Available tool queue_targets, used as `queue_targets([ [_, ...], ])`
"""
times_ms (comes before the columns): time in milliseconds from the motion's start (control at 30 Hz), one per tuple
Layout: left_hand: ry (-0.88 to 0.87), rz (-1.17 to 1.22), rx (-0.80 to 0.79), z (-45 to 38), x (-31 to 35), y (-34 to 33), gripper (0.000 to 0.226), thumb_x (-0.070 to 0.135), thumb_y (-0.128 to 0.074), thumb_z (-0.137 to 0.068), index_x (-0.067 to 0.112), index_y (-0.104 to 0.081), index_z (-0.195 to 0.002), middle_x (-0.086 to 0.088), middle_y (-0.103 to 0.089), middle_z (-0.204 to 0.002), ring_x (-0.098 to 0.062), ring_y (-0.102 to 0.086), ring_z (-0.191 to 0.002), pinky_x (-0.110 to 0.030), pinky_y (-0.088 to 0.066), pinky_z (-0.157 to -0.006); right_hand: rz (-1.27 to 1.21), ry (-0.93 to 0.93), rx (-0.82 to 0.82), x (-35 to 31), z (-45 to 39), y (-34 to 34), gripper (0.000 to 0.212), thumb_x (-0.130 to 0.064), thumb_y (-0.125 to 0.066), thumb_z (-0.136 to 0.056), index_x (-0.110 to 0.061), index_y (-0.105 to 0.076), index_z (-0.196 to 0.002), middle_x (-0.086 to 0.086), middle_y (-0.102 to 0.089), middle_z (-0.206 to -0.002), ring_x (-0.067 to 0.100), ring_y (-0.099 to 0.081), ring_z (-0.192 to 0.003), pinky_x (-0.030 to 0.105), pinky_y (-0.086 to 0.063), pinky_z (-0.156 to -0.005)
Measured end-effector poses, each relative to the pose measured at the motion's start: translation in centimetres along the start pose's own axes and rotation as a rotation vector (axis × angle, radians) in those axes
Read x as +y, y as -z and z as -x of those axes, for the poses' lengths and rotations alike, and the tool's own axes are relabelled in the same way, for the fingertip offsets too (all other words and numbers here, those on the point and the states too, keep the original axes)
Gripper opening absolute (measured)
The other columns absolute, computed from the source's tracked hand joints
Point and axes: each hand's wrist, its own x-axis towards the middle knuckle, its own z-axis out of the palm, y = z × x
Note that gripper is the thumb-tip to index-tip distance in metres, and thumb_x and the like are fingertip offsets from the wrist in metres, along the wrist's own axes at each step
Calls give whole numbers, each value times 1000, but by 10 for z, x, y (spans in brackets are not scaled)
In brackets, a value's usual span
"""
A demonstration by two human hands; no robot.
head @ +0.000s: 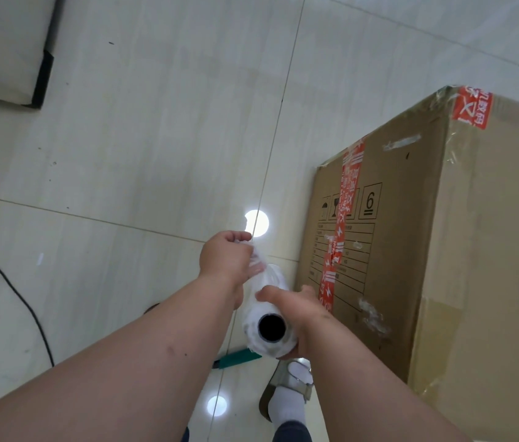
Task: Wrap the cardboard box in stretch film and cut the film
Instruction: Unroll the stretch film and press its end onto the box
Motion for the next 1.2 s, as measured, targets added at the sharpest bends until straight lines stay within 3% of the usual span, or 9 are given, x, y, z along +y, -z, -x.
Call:
queue_targets([
  [167,-71,-58,82,-16,17,7,32,-13,-49,-86,15,-62,-78,-9,-63,-93,-24,-65,-80,-40,-60,-79,-568,-155,-196,33,0,24,56,-28,-78,-70,-9,-54,-117,22,-62,-114,38,-63,-99,52,-56,-80],
  [267,-119,-98,131,-23,35,11,32,-12,-49,-86,16,-62,-77,-7,-64,-89,-23,-66,-81,-32,-61,-68,-1045,-161,-359,50,12,32,47,-20,-69,-72,-5,-63,-115,20,-61,-111,31,-55,-109,44,-43,-103],
  [500,-166,-183,130,-14,54,1,30,-5,-48,-90,18,-63,-78,-3,-60,-80,-16,-62,-60,-39,-61,-74,-1178,-259,-259,61,11,33,39,-23,-54,-76,-5,-61,-110,20,-60,-118,36,-53,-117,48,-42,-103],
  [633,-134,-194,77,-3,46,-9,27,-5,-48,-91,15,-64,-83,-4,-59,-78,-16,-61,-60,-44,-60,-79,-952,-291,-31,60,4,33,49,-36,-51,-80,-14,-55,-124,12,-57,-107,35,-55,-95,49,-52,-79],
  [800,-122,-215,55,5,46,-16,30,-4,-48,-92,18,-62,-78,-4,-60,-82,-15,-62,-61,-44,-60,-79,-781,-228,328,59,19,14,73,-61,-53,-87,-13,-39,-141,12,-49,-135,39,-49,-122,57,-45,-99],
  [900,-132,-258,47,10,45,-15,30,-3,-48,-93,18,-61,-77,-4,-61,-83,-15,-62,-62,-44,-60,-79,-621,-91,607,67,28,-8,69,-52,-56,-89,-9,-38,-140,15,-47,-137,38,-48,-121,50,-44,-99],
  [1033,-166,-320,35,14,44,-13,29,-2,-49,-92,20,-62,-77,-2,-61,-84,-13,-62,-63,-43,-59,-82,162,379,931,86,44,-26,47,-26,-68,-81,-10,-52,-123,14,-52,-126,33,-46,-113,43,-42,-94],
  [1100,-191,-364,22,14,44,-11,27,-2,-49,-90,19,-63,-80,-1,-61,-85,-13,-63,-64,-43,-59,-83,479,561,931,90,39,-23,50,-16,-68,-74,-16,-54,-122,11,-52,-127,31,-48,-114,43,-42,-96],
  [1200,-218,-439,-12,12,46,-5,26,-6,-50,-85,14,-66,-91,1,-59,-89,-12,-61,-71,-42,-58,-85,879,615,647,79,30,-4,67,-11,-57,-80,-32,-33,-140,4,-25,-154,30,-21,-141,43,-21,-117],
])
